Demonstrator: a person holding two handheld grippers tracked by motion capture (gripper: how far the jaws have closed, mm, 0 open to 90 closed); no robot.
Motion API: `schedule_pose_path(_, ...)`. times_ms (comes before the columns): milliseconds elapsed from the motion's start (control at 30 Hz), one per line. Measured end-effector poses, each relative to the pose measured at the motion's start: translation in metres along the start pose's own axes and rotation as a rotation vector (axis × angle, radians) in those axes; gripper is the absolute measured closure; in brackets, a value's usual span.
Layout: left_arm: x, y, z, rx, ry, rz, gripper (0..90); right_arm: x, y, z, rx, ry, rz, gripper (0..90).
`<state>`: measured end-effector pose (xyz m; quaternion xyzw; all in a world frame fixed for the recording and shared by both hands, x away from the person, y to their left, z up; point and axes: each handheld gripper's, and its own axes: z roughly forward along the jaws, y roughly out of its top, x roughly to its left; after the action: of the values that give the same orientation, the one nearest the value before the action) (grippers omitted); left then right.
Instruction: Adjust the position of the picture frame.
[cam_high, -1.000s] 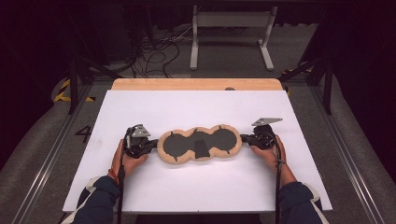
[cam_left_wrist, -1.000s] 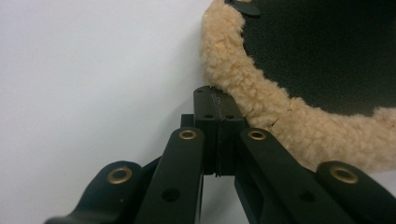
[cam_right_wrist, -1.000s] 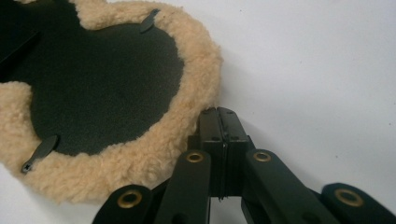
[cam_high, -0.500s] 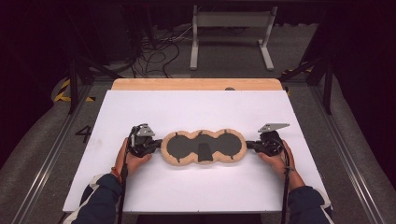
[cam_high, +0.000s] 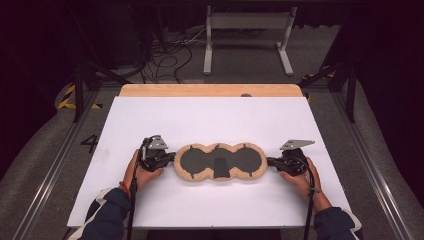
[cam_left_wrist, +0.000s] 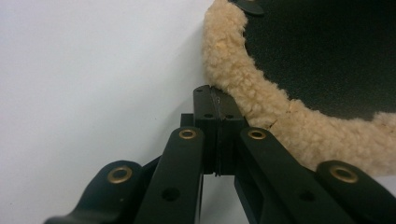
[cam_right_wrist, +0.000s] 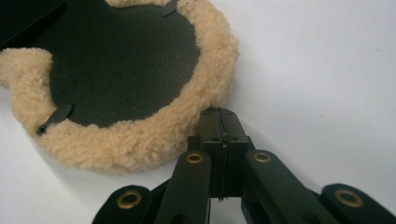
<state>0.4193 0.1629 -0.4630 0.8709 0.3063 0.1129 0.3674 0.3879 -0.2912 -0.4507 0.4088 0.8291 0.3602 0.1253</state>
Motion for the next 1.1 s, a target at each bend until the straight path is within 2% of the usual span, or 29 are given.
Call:
schedule_pose_path(133, 0.0, 0.0, 0.0, -0.001, 0.0, 0.006, 89.9, 0.002, -0.002, -0.001, 0.002, 0.0, -0.018, 90.0)
schedule_pose_path(200, 0.0, 0.0, 0.0, 0.0, 0.002, 0.012, 89.8, 0.004, -0.003, -0.001, -0.004, -0.017, -0.024, 90.0)
schedule_pose_path(333, 0.0, -0.001, 0.0, -0.011, 0.011, 0.024, 89.2, 0.004, -0.004, -0.001, -0.014, -0.015, -0.013, 90.0)
schedule_pose_path(400, 0.0, -0.002, -0.001, -0.01, 0.033, 0.035, 85.2, 0.005, -0.004, -0.002, -0.012, -0.022, -0.019, 89.9)
schedule_pose_path(567, 0.0, -0.004, -0.005, -0.017, 0.034, 0.046, 80.2, 0.005, -0.004, -0.003, -0.01, -0.035, -0.018, 84.9)
schedule_pose_path(600, 0.002, -0.005, -0.011, -0.028, 0.039, 0.059, 80.2, 0.005, -0.004, -0.004, -0.008, -0.037, -0.018, 83.6)
schedule_pose_path(700, 0.002, -0.006, -0.018, -0.048, 0.043, 0.049, 78.3, 0.005, -0.004, -0.007, -0.022, -0.025, -0.014, 82.6)
schedule_pose_path(733, 0.002, -0.008, -0.021, -0.065, 0.036, 0.034, 76.5, 0.007, -0.003, -0.009, -0.028, -0.027, -0.015, 81.7)
schedule_pose_path(867, -0.001, -0.011, -0.033, -0.087, 0.029, 0.033, 72.6, 0.009, -0.002, -0.013, -0.044, -0.022, -0.02, 79.6)
schedule_pose_path(967, -0.007, -0.016, -0.046, -0.124, 0.025, 0.05, 69.4, 0.013, -0.002, -0.019, -0.06, -0.007, -0.016, 78.4)
schedule_pose_path(1067, -0.011, -0.022, -0.049, -0.117, 0.022, 0.06, 66.1, 0.017, -0.003, -0.022, -0.068, 0.003, -0.021, 77.3)
schedule_pose_path(1100, -0.015, -0.028, -0.051, -0.109, 0.022, 0.071, 62.4, 0.022, -0.003, -0.026, -0.076, 0.013, -0.024, 76.4)
